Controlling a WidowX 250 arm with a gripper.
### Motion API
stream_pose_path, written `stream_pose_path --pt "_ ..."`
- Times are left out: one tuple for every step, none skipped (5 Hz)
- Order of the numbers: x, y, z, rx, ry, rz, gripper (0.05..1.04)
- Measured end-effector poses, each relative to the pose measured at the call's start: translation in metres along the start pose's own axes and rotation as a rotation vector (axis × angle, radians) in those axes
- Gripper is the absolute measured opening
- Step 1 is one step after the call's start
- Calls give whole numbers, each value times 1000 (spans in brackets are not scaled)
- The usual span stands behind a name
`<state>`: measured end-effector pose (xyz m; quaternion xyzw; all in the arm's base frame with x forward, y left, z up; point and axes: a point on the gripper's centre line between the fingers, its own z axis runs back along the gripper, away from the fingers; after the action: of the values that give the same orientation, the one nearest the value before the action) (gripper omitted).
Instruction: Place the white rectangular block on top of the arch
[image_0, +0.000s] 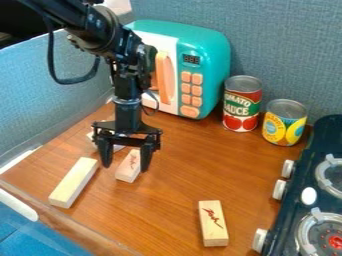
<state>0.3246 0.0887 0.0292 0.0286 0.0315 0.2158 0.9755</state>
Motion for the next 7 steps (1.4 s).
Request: stream_pose_path --pt "4 -4 -8 10 -3 -35 1000" --pt "9 -7 -16 1 -1 -47 1000" --pt "18 -1 -20 -21 4 -31 1000" --pt "21 -1 -20 -29 2 -28 948" --pt "17 -3 -21 -52 -2 -84 665" --pt "6 0 -13 -63 7 -138 556" --pt "-3 0 5 -83 -27 -223 556"
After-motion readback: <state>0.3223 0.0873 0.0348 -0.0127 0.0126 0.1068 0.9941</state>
